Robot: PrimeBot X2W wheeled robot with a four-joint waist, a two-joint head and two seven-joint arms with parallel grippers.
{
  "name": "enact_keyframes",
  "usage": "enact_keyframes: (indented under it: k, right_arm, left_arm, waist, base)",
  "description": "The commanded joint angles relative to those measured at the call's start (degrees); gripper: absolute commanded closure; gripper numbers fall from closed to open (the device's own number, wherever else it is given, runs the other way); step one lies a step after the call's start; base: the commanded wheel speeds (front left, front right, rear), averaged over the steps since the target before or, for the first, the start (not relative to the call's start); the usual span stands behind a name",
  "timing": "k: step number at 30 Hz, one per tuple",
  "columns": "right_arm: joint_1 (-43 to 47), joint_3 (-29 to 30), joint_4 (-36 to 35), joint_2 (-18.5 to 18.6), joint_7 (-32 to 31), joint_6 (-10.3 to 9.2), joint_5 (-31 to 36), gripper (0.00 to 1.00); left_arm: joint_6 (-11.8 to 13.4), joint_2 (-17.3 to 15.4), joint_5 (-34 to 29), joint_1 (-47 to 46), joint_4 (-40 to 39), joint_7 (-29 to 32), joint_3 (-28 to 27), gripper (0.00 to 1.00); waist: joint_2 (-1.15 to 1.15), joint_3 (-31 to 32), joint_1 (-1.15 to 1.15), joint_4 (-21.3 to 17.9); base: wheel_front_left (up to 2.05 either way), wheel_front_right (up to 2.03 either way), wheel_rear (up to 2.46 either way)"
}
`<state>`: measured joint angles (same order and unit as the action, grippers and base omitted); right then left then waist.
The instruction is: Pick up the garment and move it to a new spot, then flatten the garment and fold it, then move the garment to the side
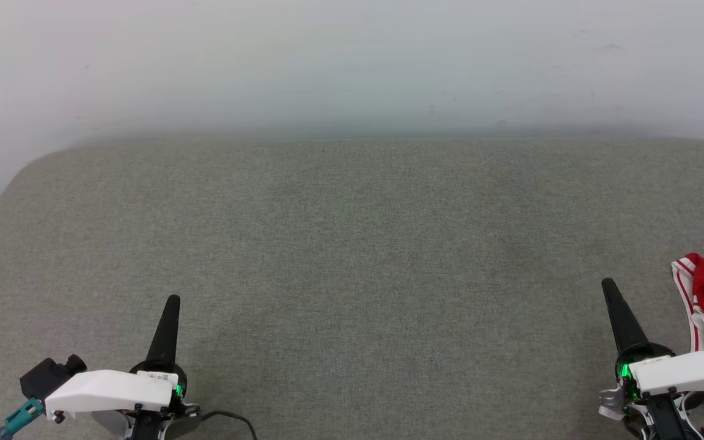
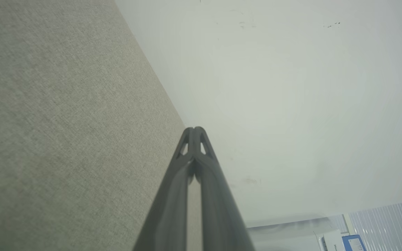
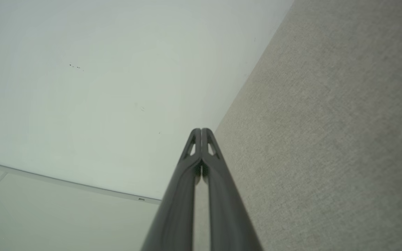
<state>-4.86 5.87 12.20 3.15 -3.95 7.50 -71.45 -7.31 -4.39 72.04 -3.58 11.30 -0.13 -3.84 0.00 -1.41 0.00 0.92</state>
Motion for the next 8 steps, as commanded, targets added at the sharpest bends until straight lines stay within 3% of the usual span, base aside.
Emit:
enact_keyframes:
  k: [1, 8]
  right_arm:
    - [-1.39, 0.13, -0.18, -0.19, -0.16, -0.01, -1.05, 1.0]
    - [-1.47, 0.23, 0.15, -0.22, -0.6, -0.01, -4.53, 1.0]
  left_arm:
    - [-0.14, 0.17, 0.99, -1.03, -0.1, 0.27, -0.2, 1.0]
    - [-0.16, 0.27, 4.53, -1.4, 0.39, 1.26, -0.46, 1.0]
  waist:
    - [0.0, 0.02, 0.0, -0.01]
    - [0.0, 0.2, 0.0, -0.15]
  base:
    - [0.0, 0.0, 0.0]
    - [0.0, 0.0, 0.0]
